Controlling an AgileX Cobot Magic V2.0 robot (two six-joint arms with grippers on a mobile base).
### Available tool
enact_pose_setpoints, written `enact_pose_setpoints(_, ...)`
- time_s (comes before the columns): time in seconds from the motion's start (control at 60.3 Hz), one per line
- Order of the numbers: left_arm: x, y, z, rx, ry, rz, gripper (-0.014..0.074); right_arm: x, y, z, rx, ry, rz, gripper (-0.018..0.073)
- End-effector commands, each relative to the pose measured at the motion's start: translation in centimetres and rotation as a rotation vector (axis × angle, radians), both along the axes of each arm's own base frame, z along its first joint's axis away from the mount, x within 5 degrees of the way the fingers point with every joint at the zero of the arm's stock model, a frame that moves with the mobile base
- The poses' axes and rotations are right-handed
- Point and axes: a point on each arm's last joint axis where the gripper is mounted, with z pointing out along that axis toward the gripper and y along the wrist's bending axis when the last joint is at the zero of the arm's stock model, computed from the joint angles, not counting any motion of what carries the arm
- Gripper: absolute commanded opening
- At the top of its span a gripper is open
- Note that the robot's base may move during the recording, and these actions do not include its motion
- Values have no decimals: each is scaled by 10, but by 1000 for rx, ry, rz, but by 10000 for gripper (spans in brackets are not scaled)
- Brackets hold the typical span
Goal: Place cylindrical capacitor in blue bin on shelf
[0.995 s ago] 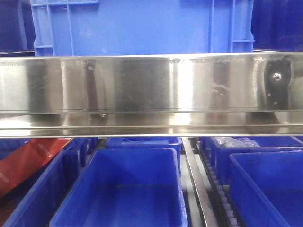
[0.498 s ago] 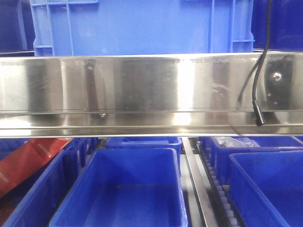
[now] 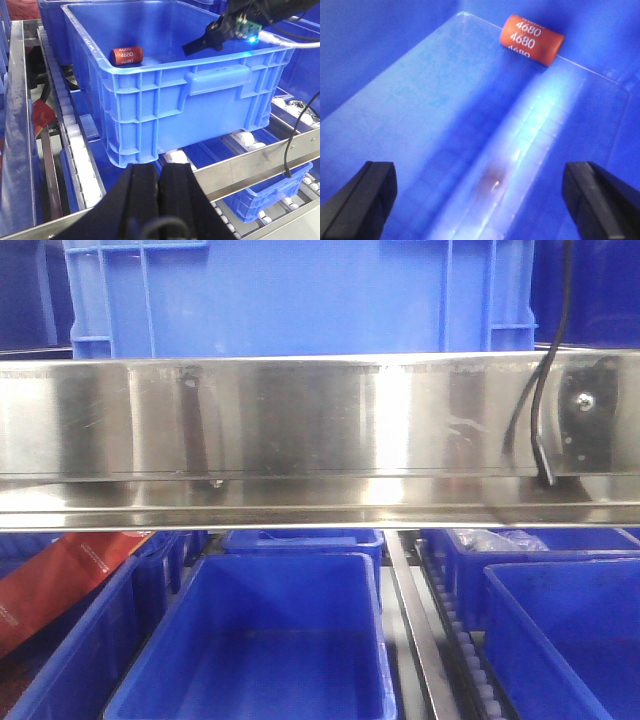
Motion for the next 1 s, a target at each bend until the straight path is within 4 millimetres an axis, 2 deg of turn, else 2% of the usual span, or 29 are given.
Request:
enact_pose_setpoints(0.0,-1,0,2,-25,-11,3,-111,-12,-7,23,25,-58,-1,456)
enact_pose_setpoints(0.066,-1,0,2,-25,-11,3,-111,-20,-13,36,42,-82,-5,363)
enact_pose_setpoints(0.232,-1,0,2,-25,-11,3,-111,-45,-33,73,84,-166,-23,37)
enact_pose_setpoints(0.348,-1,0,2,-25,-11,3,-111,-71,-52,98,115,-231,-39,-166)
enact_pose_setpoints(0.464,-1,0,2,-25,-11,3,-111,-99,-76,106,132,-269,-77,-154)
enact_pose_setpoints(0.597,-1,0,2,-25,-11,3,-111,-133,-103,99,151,-324,-128,-154)
enact_pose_setpoints(0.813,1,1,4,-18,-39,18,-111,-192,-138,68,136,-413,-191,-154)
enact_pose_setpoints(0.979,2,3,5,-10,-67,32,-111,-236,-156,34,145,-489,-206,-154)
